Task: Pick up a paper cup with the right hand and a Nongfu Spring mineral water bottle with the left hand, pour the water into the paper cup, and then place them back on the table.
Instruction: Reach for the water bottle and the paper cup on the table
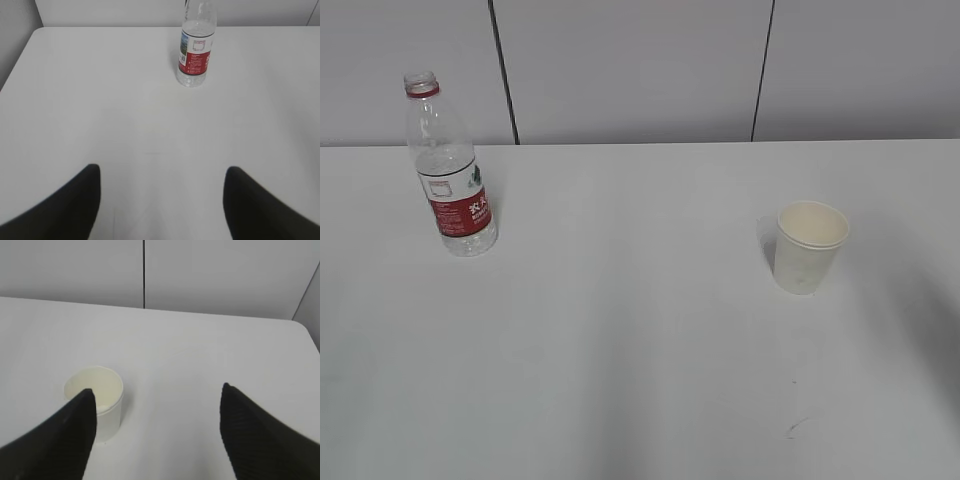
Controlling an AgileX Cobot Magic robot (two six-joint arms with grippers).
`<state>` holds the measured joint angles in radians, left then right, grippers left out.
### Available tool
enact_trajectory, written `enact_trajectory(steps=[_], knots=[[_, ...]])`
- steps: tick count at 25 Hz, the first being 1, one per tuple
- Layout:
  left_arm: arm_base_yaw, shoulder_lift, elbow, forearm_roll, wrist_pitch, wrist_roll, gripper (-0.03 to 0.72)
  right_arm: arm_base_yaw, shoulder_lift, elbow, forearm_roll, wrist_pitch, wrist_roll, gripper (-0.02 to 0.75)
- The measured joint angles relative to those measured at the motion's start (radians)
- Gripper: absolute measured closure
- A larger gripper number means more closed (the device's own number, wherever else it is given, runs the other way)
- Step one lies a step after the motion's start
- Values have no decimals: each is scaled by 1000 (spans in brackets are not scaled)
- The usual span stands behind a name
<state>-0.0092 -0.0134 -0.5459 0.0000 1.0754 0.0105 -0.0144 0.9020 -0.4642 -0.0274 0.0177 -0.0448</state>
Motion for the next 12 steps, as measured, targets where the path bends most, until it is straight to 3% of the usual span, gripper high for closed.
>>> enact_trajectory(steps=[12], knots=[[0,0,0,0,0,0,225,0,179,321,-7,-652,31,152]])
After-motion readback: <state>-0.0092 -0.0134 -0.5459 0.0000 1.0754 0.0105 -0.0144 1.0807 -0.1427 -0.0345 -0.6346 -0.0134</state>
